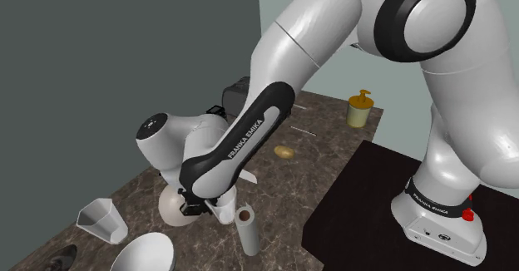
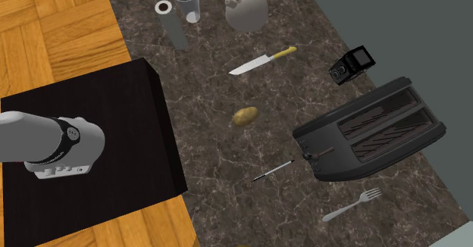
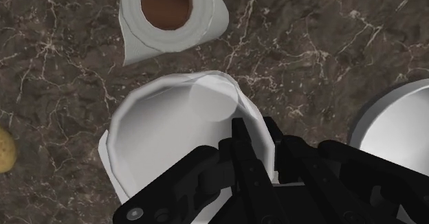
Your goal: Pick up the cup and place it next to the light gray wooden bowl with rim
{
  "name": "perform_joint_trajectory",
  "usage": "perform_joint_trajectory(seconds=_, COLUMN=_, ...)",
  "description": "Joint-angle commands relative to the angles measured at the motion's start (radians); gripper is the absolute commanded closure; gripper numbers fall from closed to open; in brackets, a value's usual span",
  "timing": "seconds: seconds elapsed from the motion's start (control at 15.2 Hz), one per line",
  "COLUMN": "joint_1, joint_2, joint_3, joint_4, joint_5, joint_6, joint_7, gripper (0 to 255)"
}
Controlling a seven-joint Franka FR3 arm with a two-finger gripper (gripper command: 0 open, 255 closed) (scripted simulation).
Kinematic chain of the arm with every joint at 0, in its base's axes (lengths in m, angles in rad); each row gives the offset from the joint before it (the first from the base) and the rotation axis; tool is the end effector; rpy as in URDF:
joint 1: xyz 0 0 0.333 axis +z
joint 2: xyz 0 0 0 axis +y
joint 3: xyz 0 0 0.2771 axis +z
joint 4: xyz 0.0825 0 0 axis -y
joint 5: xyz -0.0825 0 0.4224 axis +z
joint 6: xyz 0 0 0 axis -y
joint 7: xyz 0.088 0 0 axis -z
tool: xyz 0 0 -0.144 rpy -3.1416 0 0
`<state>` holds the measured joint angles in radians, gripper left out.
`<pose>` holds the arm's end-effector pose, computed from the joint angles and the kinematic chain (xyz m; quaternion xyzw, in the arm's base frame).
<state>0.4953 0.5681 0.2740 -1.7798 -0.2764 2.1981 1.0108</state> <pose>0.4771 0.4390 0.1416 0.9965 -0.0483 -0.0125 0.0668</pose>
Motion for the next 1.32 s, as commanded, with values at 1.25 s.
perform_joint_trajectory(seconds=1.25, joint_1=0.035, joint_2=0.2, joint_3=-0.049, joint_4=0.032, joint_5=-0.063, joint_6=0.165, joint_7=0.047, gripper=255)
